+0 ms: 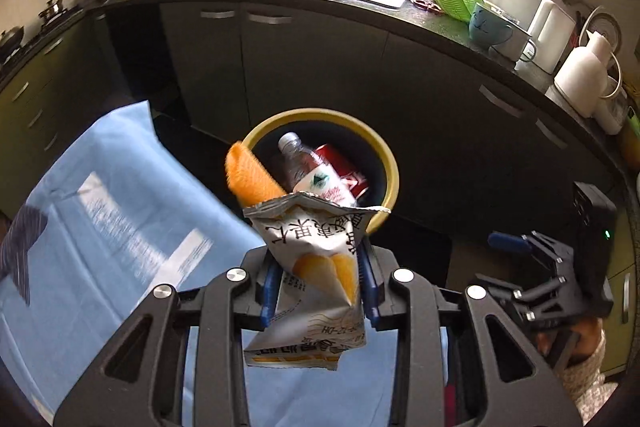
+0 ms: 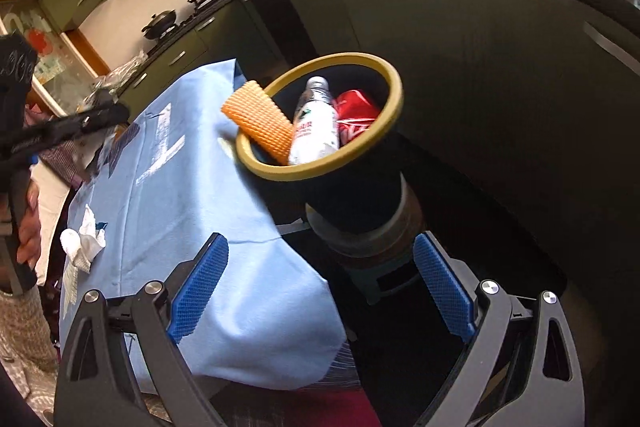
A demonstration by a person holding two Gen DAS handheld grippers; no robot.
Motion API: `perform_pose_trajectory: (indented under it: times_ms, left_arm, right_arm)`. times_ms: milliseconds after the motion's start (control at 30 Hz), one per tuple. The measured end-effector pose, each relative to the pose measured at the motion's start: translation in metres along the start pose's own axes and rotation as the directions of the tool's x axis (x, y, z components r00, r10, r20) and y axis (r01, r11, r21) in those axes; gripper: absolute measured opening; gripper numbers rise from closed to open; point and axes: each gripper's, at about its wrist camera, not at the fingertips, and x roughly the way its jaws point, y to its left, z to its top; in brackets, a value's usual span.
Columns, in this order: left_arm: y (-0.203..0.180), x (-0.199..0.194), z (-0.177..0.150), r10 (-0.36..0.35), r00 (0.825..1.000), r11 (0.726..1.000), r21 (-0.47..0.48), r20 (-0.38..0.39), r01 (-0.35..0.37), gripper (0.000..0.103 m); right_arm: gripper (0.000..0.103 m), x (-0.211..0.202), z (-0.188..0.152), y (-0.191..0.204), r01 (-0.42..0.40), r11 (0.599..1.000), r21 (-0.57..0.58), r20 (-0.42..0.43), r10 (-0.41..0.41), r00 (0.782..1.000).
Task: Collect trash
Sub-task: 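Carry the snack wrapper over the bin and release it, then grasp the white tissue with the right tool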
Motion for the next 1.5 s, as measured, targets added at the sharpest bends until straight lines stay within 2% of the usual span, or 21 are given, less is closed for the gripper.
perform_pose_trajectory:
  times_ms: [167, 233, 300, 400, 533, 633, 733, 867, 933, 1000, 1100, 1133, 1233, 1267, 1333, 1433, 1467, 1500]
  left_arm:
    - [-0.005, 0.075, 0.05, 0.051, 0.998, 0.999, -0.009, -0.042, -0.052, 0.032]
    - [0.001, 0.101, 0.059, 0.063, 0.995, 0.997, -0.041, -0.076, -0.066, 0.039]
    - [0.01, 0.117, 0.06, 0.078, 0.992, 0.994, -0.074, -0.103, -0.086, 0.063]
    - [0.022, 0.116, 0.056, 0.103, 0.99, 0.989, -0.1, -0.101, -0.113, 0.064]
    - [0.027, 0.066, 0.038, 0.065, 0.997, 0.99, -0.126, -0.029, -0.068, 0.067]
    - [0.032, 0.006, 0.012, 0.038, 0.995, 0.989, -0.148, 0.088, -0.025, 0.078]
    - [0.045, -0.055, -0.028, 0.068, 0.979, 0.984, -0.174, 0.193, -0.034, 0.083]
    - [0.078, -0.123, -0.099, 0.172, 0.943, 0.959, -0.268, 0.284, -0.094, 0.089]
    - [0.102, -0.152, -0.14, 0.245, 0.919, 0.929, -0.346, 0.309, -0.132, 0.09]
    - [0.125, -0.18, -0.181, 0.328, 0.891, 0.886, -0.428, 0.313, -0.175, 0.09]
    - [0.163, -0.207, -0.239, 0.461, 0.845, 0.792, -0.557, 0.272, -0.252, 0.092]
    - [0.174, -0.215, -0.26, 0.504, 0.829, 0.75, -0.599, 0.242, -0.28, 0.092]
    - [0.2, -0.228, -0.309, 0.586, 0.793, 0.649, -0.681, 0.165, -0.338, 0.092]
    - [0.206, -0.231, -0.322, 0.602, 0.787, 0.622, -0.698, 0.136, -0.355, 0.092]
    - [0.216, -0.234, -0.345, 0.604, 0.791, 0.586, -0.728, 0.099, -0.356, 0.092]
    - [0.224, -0.241, -0.369, 0.593, 0.8, 0.551, -0.769, 0.089, -0.323, 0.092]
    - [0.223, -0.243, -0.374, 0.598, 0.797, 0.543, -0.775, 0.086, -0.323, 0.092]
    - [0.223, -0.246, -0.378, 0.606, 0.791, 0.536, -0.778, 0.083, -0.329, 0.092]
  right_arm:
    - [0.093, -0.008, -0.009, -0.039, 0.045, 0.995, 0.084, -0.01, -0.045, 0.999]
    - [0.093, -0.007, -0.012, -0.049, 0.055, 0.993, 0.107, -0.015, -0.053, 0.998]
    - [0.093, -0.006, -0.013, -0.055, 0.054, 0.991, 0.122, -0.019, -0.052, 0.998]
    - [0.093, -0.002, -0.013, -0.054, 0.042, 0.992, 0.122, -0.021, -0.04, 0.999]
    - [0.093, 0.003, -0.014, -0.045, 0.018, 0.995, 0.096, -0.029, -0.016, 0.999]
    - [0.093, 0.007, -0.012, -0.034, 0.001, 0.997, 0.075, -0.036, 0.002, 0.999]
    - [0.093, 0.01, -0.008, -0.016, -0.019, 0.999, 0.036, -0.04, 0.02, 0.999]
    - [0.093, 0.016, -0.001, 0.025, -0.072, 0.996, -0.053, -0.055, 0.069, 0.996]
    - [0.093, 0.025, 0.003, 0.059, -0.118, 0.985, -0.129, -0.084, 0.108, 0.991]
    - [0.093, 0.034, 0.004, 0.101, -0.171, 0.961, -0.218, -0.118, 0.148, 0.982]
    - [0.093, 0.05, -0.001, 0.174, -0.27, 0.897, -0.35, -0.176, 0.22, 0.96]
    - [0.093, 0.054, -0.005, 0.199, -0.306, 0.868, -0.391, -0.197, 0.245, 0.949]
    - [0.093, 0.07, -0.022, 0.272, -0.39, 0.773, -0.5, -0.259, 0.296, 0.919]
    - [0.093, 0.074, -0.027, 0.293, -0.412, 0.742, -0.529, -0.275, 0.31, 0.91]
    - [0.088, 0.081, -0.039, 0.333, -0.445, 0.664, -0.601, -0.295, 0.333, 0.896]
    - [0.082, 0.089, -0.06, 0.382, -0.474, 0.551, -0.687, -0.337, 0.336, 0.88]
    - [0.081, 0.094, -0.065, 0.394, -0.484, 0.521, -0.703, -0.354, 0.333, 0.874]
    - [0.078, 0.1, -0.069, 0.403, -0.485, 0.508, -0.712, -0.366, 0.32, 0.874]
